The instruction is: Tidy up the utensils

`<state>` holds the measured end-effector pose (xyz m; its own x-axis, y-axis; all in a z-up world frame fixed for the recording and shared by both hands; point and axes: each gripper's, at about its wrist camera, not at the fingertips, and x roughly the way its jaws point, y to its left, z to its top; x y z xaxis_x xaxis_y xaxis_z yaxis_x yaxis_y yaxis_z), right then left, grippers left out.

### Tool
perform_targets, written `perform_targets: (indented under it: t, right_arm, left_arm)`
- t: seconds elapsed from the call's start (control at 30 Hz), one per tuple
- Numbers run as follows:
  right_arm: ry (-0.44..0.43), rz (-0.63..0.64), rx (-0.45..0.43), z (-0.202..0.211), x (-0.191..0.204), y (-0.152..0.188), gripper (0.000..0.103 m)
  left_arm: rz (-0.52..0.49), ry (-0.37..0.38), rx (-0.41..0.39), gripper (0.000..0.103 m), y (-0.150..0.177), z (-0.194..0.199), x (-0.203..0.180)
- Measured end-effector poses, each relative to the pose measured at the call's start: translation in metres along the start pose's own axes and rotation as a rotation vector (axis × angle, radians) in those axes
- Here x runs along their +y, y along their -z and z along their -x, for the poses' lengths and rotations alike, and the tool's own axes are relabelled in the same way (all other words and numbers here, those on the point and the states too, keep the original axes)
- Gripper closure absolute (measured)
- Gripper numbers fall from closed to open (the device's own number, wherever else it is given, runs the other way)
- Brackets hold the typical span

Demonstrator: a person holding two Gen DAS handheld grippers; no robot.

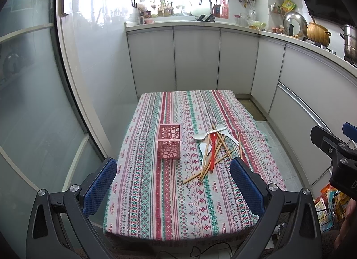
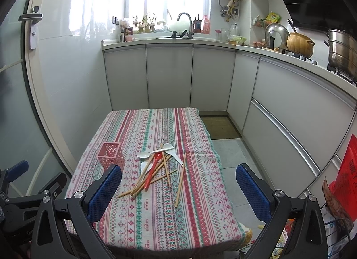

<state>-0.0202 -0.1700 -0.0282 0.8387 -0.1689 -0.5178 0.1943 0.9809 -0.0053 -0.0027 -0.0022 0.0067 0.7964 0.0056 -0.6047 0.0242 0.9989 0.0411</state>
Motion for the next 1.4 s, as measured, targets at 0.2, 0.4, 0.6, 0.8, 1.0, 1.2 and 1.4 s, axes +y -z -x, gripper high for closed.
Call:
perform_targets:
  t: [0.2, 0.4, 0.6, 0.8, 1.0, 1.2, 1.4]
  right_arm:
    - [-0.035, -0.005, 0.038, -0.017, -0.003, -0.004, 0.0]
    - [-0.051, -0.03, 0.094, -0.058, -0.007, -0.009, 0.0]
    - [-0.042, -0.071, 0.199, -0.127, -0.027, -0.011, 0.0]
    - [-0.054, -0.105, 0.349, -0.207, -0.054, 0.001, 0.0]
    - [-0.167, -0.243, 0.442, -0.252, -0.087, 0.008, 0.008]
    - [-0.227, -0.354, 0.521, -0.288, -0.107, 0.023, 0.028]
    - [-0.218, -0.381, 0.56, -0.309, -0.117, 0.028, 0.031]
  left_arm:
    - [-0.003, 0.005, 0.008, 0.001, -0.005, -0.012, 0.002]
    - [-0.038, 0.035, 0.054, 0.001, -0.013, -0.058, 0.0]
    - [-0.065, 0.105, 0.175, 0.001, -0.023, -0.122, -0.004]
    - [-0.036, 0.242, 0.334, 0.006, -0.038, -0.187, -0.016]
    - [0.007, 0.339, 0.484, 0.04, -0.049, -0.255, -0.044]
    - [-0.031, 0.289, 0.577, 0.064, -0.059, -0.322, -0.081]
    - [-0.029, 0.237, 0.649, 0.082, -0.053, -0.383, -0.102]
